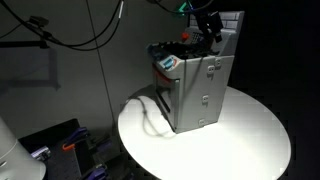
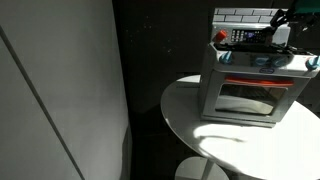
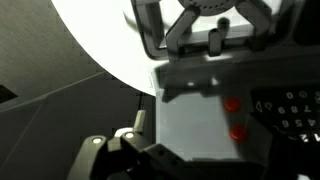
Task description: Press the top right orange button on the stove
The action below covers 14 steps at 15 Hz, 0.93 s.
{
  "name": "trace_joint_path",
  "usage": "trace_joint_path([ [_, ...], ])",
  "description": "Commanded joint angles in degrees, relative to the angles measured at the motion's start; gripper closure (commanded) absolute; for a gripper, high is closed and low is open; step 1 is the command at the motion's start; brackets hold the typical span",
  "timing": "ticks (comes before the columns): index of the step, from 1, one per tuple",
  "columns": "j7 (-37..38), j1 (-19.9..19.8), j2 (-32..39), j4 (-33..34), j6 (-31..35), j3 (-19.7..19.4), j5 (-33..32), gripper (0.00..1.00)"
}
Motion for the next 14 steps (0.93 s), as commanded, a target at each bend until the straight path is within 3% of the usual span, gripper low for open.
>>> trace_joint_path([
  [1,1.53,0.88,1.83,2.85,-0.31,-1.15,-1.28,0.00],
  [10,1.09,0.92,3.70,5.09,-0.43,-1.75,-0.81,0.00],
  [14,-1.89,0.45,1.30,3.32,-2.62,-0.88,1.49,0.00],
])
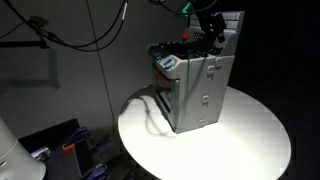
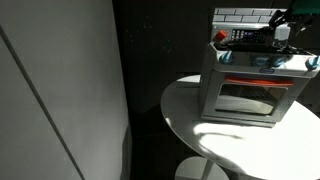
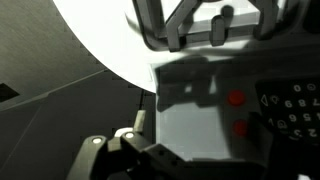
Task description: Press the top right orange button on the stove
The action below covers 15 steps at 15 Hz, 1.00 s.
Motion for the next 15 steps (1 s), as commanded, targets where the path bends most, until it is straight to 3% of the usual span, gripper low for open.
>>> trace_joint_path([
  [1,-2.96,-0.03,-1.48,0.39,-3.23,0.17,2.31,0.00],
  [8,-14.45,-0.83,-10.20,-3.87,-15.92,2.11,10.73,0.00],
  [15,-20.84,-1.00,-21.47,-10.92,-30.22,3.19,10.16,0.00],
])
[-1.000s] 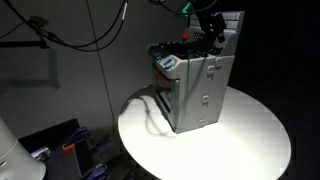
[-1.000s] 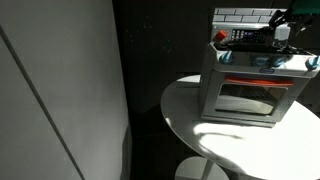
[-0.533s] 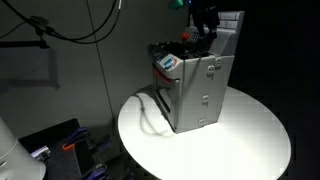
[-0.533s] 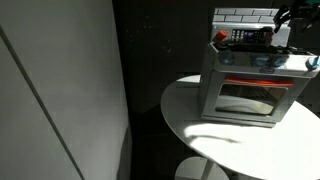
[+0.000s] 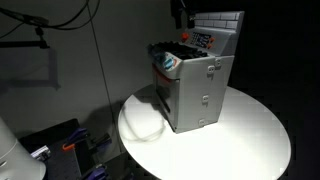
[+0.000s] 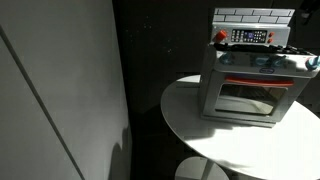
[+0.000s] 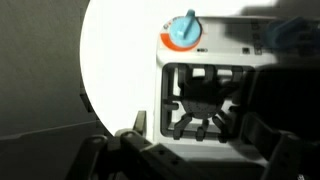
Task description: Press the top right orange button on the stove
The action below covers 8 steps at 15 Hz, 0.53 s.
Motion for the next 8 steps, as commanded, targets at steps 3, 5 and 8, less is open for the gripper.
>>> trace_joint_path([
  [3,-4.42,-1.11,-10.53,-9.55,-7.17,1.27,0.09,0.00],
  [5,-4.80,-1.20,-13.10,-12.39,-7.95,1.52,0.03,0.00],
  [8,-3.93,-1.48,-11.94,-11.60,-7.77,1.98,0.24,0.00],
])
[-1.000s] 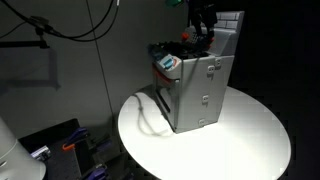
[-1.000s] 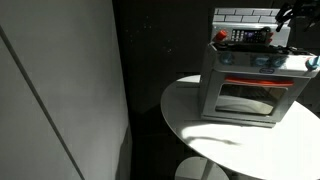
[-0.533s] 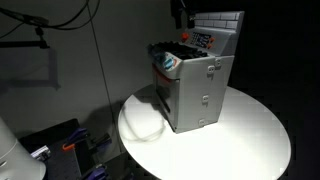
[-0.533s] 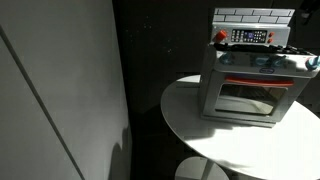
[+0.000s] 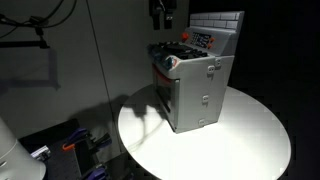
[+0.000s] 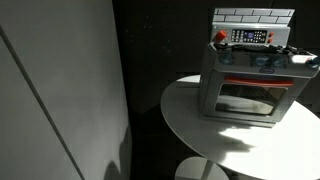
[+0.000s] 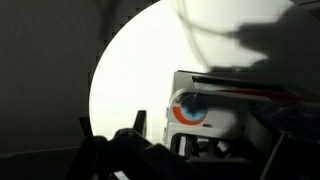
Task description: Press the top right orange button on the stove
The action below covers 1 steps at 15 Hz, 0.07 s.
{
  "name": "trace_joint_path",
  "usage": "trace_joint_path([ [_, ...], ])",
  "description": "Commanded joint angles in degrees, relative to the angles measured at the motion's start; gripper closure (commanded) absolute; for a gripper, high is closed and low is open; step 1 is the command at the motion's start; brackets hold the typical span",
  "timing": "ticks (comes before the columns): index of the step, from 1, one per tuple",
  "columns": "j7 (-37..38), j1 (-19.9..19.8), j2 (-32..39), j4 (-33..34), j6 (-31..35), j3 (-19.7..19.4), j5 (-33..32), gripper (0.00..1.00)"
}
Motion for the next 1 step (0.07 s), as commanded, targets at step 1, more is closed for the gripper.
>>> trace_joint_path([
  [1,-0.24,-1.24,-0.47,-0.52,-0.09,1.18,0.25,0.00],
])
